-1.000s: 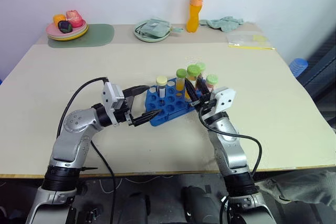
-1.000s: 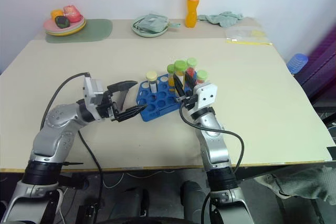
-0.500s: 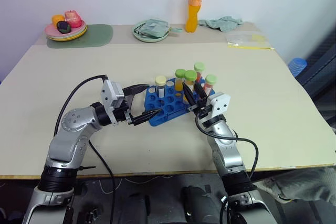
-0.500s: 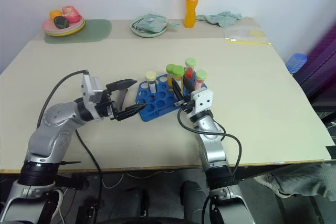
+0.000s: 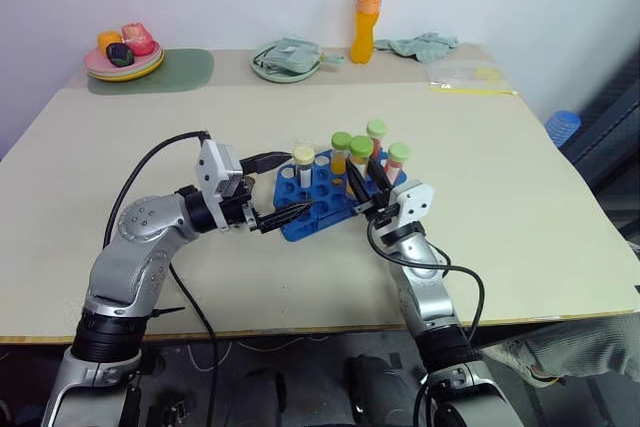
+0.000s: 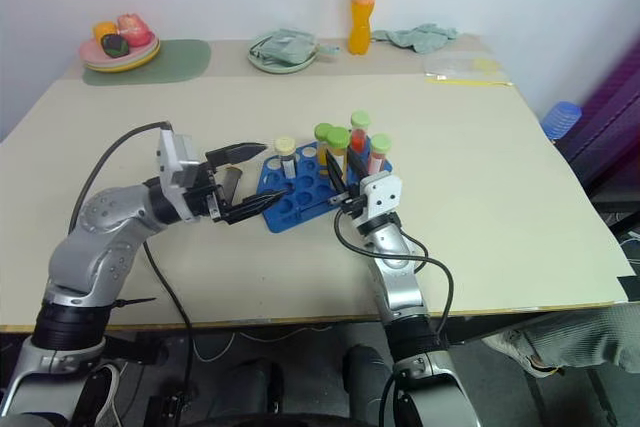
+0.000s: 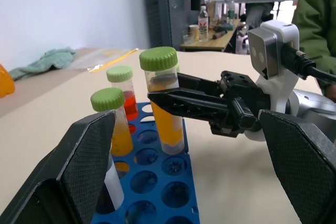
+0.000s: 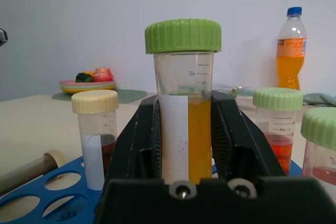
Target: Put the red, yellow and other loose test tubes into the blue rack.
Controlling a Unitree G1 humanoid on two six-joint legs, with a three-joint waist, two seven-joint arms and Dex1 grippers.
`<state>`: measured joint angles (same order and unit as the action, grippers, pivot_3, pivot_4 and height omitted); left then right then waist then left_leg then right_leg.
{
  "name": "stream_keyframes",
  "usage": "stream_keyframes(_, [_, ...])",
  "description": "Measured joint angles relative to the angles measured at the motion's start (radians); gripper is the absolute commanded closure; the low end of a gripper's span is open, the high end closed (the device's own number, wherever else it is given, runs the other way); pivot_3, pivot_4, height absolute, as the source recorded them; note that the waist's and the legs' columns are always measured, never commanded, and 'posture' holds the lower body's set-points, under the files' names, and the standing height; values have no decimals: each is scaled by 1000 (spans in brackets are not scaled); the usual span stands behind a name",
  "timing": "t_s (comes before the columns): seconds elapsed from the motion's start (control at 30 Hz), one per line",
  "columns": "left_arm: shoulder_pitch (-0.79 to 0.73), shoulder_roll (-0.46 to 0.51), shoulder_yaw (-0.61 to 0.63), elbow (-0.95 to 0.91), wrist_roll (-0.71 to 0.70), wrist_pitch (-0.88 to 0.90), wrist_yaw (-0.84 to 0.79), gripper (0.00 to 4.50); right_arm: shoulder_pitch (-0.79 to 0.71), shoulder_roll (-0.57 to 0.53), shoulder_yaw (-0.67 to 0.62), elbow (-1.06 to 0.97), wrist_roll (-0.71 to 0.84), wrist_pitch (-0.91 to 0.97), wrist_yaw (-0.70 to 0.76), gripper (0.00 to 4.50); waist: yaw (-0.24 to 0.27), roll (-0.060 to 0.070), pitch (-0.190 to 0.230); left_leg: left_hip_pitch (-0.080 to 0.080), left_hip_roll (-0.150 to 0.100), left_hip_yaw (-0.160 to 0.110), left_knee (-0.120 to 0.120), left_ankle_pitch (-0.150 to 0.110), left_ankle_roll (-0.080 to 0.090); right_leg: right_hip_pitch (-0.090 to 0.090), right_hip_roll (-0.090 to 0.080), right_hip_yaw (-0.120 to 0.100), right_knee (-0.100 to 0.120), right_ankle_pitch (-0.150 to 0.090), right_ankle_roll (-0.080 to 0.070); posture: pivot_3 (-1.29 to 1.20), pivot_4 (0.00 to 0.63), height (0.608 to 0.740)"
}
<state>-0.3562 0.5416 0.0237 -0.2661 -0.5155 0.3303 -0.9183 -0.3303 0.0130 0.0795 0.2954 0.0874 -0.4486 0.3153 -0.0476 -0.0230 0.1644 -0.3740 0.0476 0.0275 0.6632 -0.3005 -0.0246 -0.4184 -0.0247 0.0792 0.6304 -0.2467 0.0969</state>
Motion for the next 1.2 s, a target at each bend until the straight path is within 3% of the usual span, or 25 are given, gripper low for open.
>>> stream_keyframes(1.0, [72, -3, -2, -3, 2, 3, -16, 0, 29, -34, 10, 20, -18, 18, 8, 3703, 2, 0, 0, 0, 0, 0, 0, 0, 0, 0, 0, 0, 0, 0, 0, 0, 150, 740])
stream_keyframes(1.2, [72, -3, -2, -1, 3, -14, -23, 0, 6, -33, -19, 35, 55, 63, 48, 654, 2, 0, 0, 0, 0, 0, 0, 0, 0, 0, 0, 0, 0, 0, 0, 0, 150, 740])
